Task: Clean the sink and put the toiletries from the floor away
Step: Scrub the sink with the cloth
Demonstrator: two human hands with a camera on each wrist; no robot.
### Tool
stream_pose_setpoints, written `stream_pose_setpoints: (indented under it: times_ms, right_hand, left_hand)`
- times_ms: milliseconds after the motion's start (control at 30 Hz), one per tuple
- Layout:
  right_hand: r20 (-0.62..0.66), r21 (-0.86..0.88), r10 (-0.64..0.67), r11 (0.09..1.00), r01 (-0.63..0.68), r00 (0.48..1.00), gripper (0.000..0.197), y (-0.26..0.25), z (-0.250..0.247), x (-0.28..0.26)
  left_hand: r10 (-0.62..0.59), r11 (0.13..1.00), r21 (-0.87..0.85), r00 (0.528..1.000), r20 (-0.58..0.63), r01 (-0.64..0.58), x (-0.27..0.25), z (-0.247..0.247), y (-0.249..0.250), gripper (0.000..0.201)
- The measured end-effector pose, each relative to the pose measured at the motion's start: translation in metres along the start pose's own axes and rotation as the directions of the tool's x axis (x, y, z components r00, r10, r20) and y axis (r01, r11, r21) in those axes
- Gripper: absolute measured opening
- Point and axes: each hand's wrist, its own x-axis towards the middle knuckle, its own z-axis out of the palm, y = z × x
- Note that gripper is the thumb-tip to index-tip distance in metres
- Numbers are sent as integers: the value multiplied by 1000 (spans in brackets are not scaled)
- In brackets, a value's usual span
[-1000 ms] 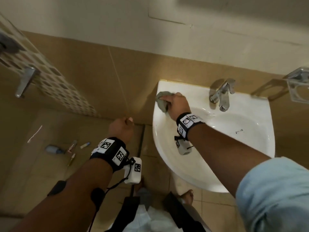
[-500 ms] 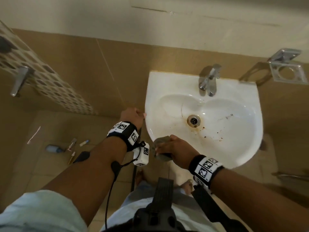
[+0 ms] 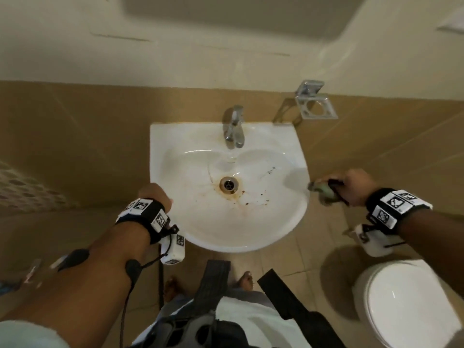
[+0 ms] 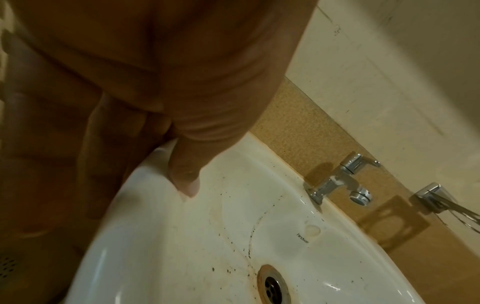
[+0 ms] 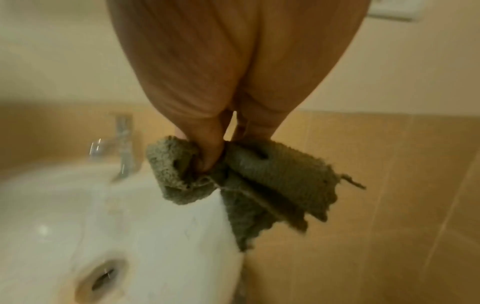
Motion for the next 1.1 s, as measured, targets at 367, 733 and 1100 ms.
stream_pose_setpoints:
  times_ms: [367,733,1100]
  right_hand:
    - [-119,-44,-354,935,351,928,39,-32,43,122]
    - [-4,-51,-599,800,598,801,39,-86,59,246]
    - [-21,-53,-516,856,514,857,35,15,53,230]
  left_hand:
    - [-180,962,-208,984,0,177,4,17,2,62]
    - [-337,895,-319,941,-25,312,20,28,1,70]
    - [-369,890,-303,928,-42,340,17,21,5,66]
